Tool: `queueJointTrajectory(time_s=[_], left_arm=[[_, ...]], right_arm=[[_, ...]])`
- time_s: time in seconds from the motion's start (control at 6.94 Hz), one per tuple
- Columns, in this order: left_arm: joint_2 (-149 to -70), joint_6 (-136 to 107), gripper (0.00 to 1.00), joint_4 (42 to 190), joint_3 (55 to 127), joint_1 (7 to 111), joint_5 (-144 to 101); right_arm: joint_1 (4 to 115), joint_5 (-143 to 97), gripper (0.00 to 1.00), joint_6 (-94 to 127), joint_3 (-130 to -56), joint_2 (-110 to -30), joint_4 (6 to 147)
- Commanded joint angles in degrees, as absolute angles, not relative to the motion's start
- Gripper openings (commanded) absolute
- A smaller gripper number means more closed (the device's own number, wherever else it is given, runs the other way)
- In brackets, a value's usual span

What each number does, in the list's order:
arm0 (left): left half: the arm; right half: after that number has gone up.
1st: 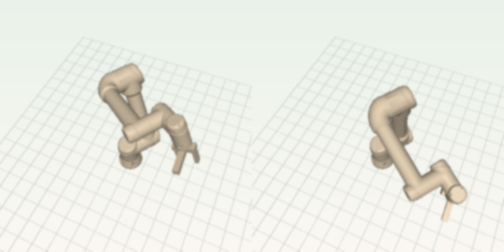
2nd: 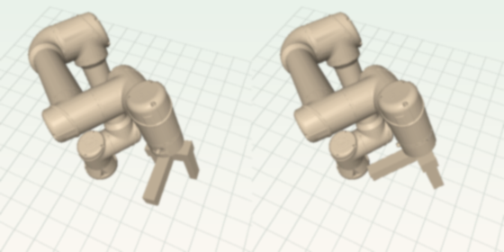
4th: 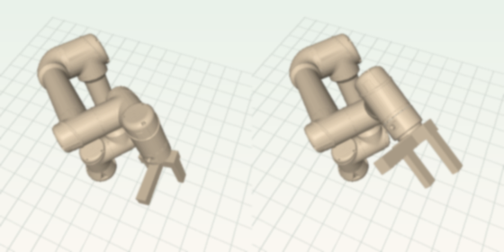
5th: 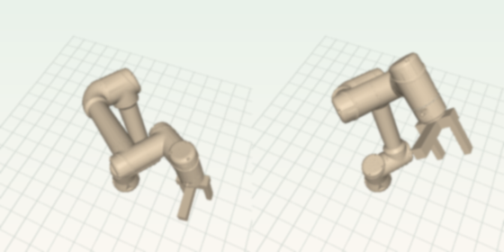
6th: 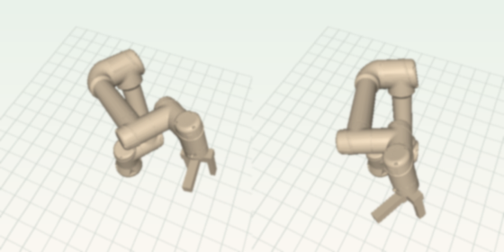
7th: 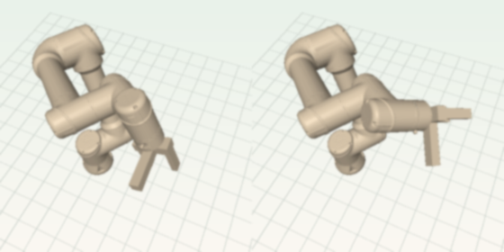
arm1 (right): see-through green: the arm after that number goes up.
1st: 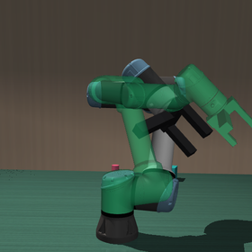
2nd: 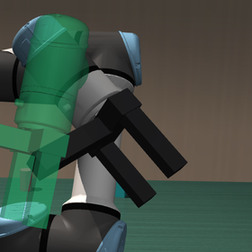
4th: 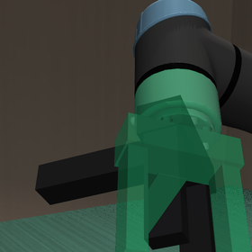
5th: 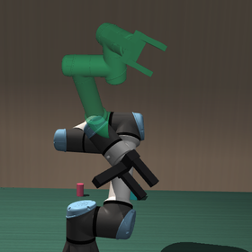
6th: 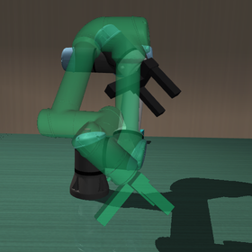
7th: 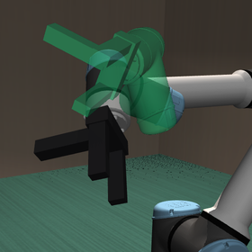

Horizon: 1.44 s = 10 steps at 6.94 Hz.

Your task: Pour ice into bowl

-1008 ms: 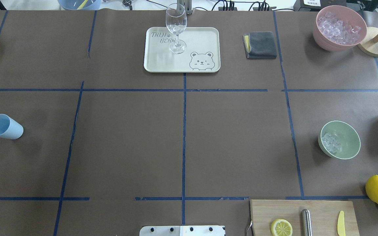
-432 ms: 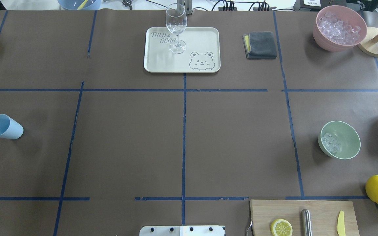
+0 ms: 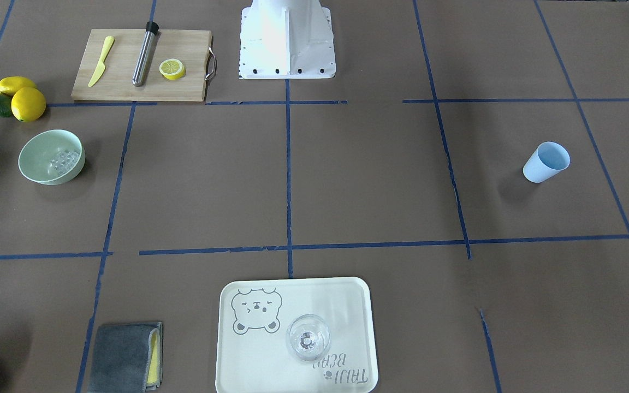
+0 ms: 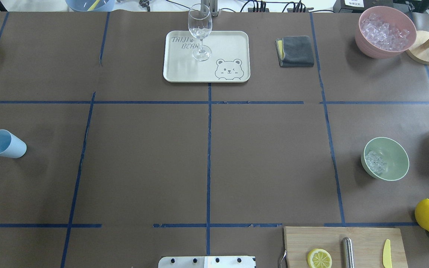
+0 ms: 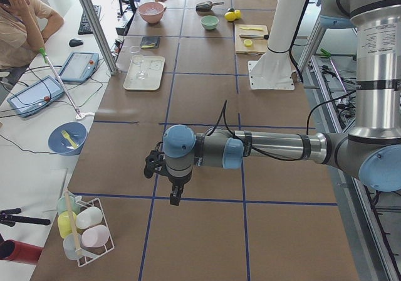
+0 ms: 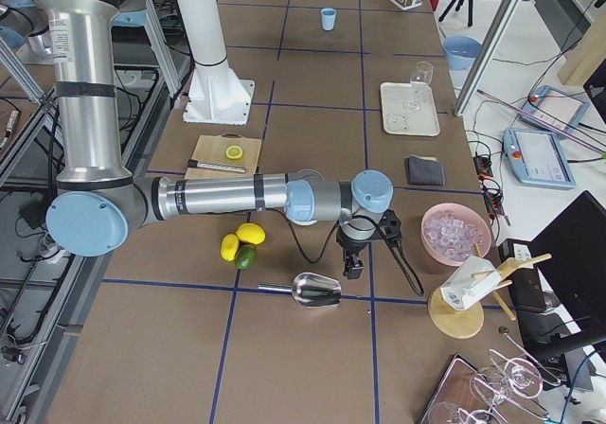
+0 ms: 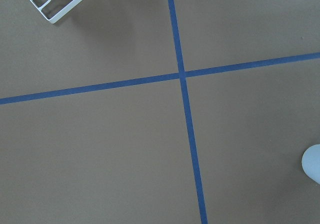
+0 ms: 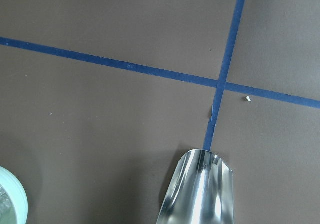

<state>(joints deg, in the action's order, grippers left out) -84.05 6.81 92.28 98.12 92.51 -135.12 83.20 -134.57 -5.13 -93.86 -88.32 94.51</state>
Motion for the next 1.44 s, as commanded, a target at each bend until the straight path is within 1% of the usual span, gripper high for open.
queueJointTrajectory(time_s=[0.0,0.14,0.86,1.3], left_arm=[[-82.89,6.77,1.0,92.37,98.09,92.46,-135.61],[-82.88,6.77,1.0,92.9,97.04,92.46,-135.62],[-82.62,6.33,1.0,92.29,96.85,92.37,-135.18],[-80.07,6.33,1.0,89.93,97.73,92.46,-135.18]], right_arm=[[83.14,-134.56,1.0,-5.01,-93.96,-88.42,94.48],[83.14,-134.47,1.0,-5.01,-94.04,-88.42,94.48],[83.14,-135.87,1.0,-4.92,-93.69,-88.33,94.66],[83.23,-137.46,1.0,-5.01,-93.78,-88.85,94.57]])
